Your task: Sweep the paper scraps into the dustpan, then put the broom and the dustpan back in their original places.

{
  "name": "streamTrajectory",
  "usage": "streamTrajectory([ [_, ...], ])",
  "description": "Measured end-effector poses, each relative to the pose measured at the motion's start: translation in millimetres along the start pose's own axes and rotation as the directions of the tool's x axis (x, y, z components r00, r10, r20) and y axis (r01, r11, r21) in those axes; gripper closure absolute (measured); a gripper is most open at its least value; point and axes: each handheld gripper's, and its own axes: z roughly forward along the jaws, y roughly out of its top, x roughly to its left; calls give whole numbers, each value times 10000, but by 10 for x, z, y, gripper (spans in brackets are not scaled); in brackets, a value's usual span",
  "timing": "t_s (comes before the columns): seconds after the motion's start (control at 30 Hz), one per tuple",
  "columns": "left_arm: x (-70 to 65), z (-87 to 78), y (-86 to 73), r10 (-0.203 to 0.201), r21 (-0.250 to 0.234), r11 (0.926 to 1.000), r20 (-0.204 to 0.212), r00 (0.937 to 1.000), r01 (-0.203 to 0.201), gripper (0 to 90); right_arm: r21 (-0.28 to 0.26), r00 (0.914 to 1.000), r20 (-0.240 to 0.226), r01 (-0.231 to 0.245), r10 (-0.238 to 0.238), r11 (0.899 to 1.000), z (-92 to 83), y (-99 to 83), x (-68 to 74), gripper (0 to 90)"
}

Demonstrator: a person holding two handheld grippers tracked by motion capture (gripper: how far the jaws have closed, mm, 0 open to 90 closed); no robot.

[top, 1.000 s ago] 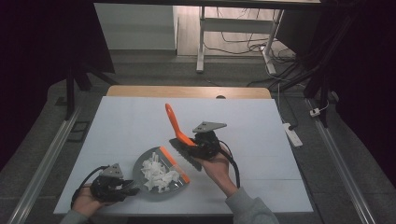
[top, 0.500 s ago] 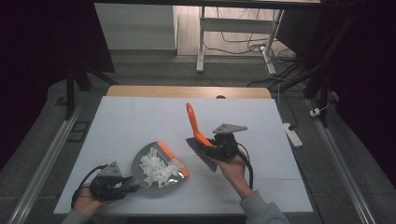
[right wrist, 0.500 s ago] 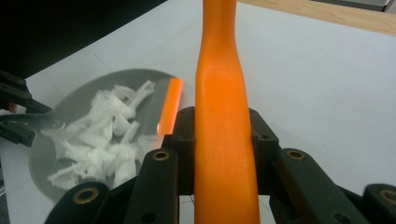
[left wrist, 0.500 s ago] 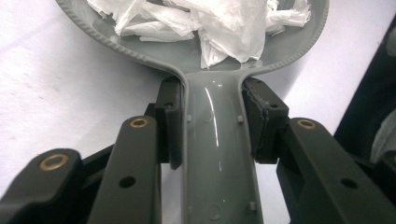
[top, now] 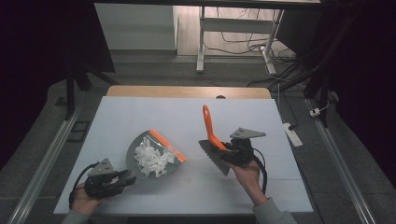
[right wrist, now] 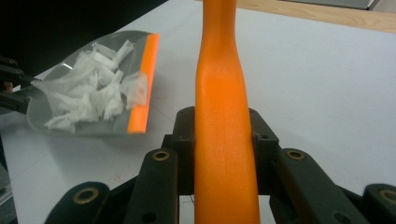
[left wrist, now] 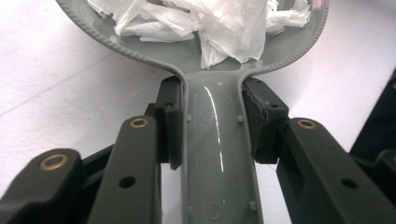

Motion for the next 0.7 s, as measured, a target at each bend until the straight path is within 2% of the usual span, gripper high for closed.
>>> streamTrajectory([
  [0.23,9,-46,7,-371,-510,9981,-220,9991,360,621,-121,9998,150,-144,145,9998,-174,-115,-77,704],
  [0.43,3,-41,16,-705,-525,9963,-527,9961,678,621,51,9997,110,-202,202,9998,-267,-194,-123,704],
  [0.7,-1,-33,27,-1279,-562,9908,-925,9875,1230,621,286,9999,12,-153,152,9995,-340,-253,-158,704],
])
